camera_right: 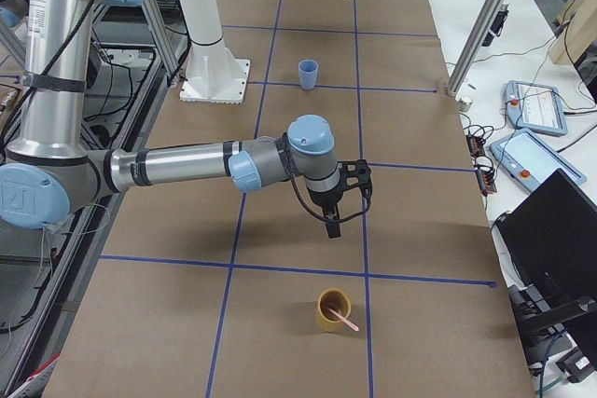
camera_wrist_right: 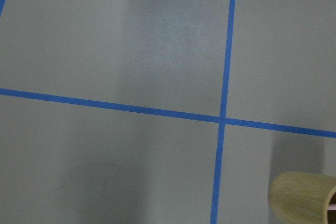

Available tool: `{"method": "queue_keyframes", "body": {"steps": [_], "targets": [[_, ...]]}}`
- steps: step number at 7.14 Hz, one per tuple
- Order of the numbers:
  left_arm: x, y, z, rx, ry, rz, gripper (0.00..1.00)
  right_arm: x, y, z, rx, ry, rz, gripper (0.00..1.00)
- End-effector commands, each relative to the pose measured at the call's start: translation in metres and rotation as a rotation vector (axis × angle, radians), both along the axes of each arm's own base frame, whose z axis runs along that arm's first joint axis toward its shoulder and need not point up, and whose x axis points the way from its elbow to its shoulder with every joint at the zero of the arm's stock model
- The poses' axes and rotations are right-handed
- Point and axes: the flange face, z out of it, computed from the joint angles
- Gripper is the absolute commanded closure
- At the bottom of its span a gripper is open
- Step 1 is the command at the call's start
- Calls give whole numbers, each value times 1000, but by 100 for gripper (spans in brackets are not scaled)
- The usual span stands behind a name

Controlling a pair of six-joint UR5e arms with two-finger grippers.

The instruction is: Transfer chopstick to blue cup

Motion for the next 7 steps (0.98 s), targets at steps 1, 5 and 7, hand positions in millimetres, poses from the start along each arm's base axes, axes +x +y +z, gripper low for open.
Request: {"method": "queue_keyframes", "body": {"steps": [1,5,7], "targets": [[-173,-44,131,79,-98,129,1,42,37,41,-28,26,21,0],[-353,11,321,13,-74,27,1,74,41,109,-99,50,437,1],[-352,24,331,8,-72,31,1,75,20,120,-141,20,601,4]]}}
